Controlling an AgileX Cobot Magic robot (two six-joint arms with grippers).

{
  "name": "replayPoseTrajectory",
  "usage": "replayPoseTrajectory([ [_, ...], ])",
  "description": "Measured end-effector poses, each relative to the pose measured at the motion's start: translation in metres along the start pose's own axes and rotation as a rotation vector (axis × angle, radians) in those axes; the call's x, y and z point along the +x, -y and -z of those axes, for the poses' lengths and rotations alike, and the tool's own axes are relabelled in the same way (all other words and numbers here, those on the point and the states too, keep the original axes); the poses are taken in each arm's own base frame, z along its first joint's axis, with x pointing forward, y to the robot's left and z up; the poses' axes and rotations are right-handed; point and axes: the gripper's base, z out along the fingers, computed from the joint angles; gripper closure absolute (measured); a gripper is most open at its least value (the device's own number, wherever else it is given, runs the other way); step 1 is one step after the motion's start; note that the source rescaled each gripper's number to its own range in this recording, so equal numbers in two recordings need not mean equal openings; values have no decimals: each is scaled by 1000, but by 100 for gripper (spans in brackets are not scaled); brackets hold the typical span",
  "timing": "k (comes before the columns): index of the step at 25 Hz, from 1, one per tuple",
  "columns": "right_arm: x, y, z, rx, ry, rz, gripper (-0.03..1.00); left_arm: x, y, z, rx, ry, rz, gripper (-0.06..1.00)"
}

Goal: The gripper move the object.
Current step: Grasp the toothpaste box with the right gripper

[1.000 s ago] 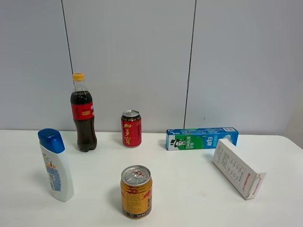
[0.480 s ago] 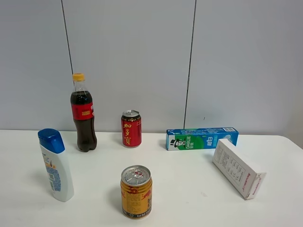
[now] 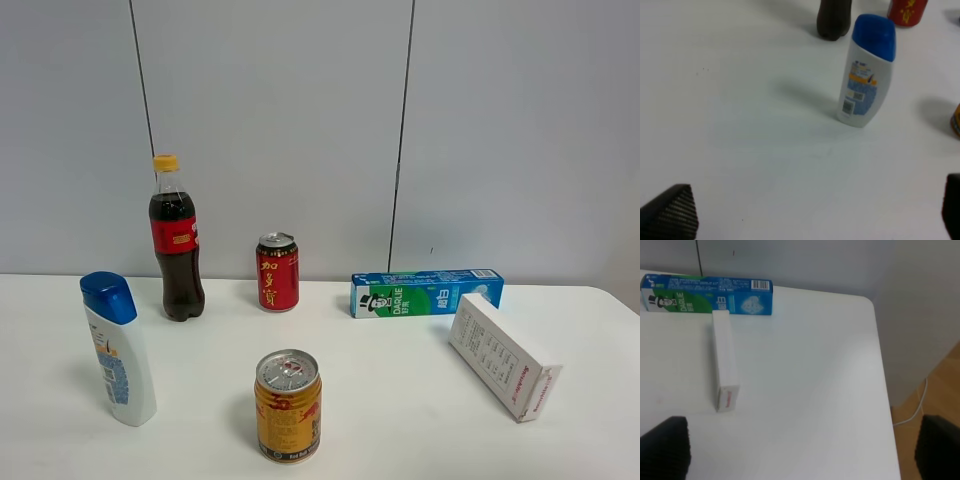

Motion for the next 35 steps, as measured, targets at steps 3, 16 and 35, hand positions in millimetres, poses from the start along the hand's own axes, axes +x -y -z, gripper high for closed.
replayPoseTrajectory([
  [3,-15,2,-21,-18,-18,13,13,0,0,0,0,0,0,-6],
  [16,-49,5,-127,-79,-50,60,13,0,0,0,0,0,0,-6],
  [35,-52,-7,-207,-209,-44,168,13,0,0,0,0,0,0,-6],
])
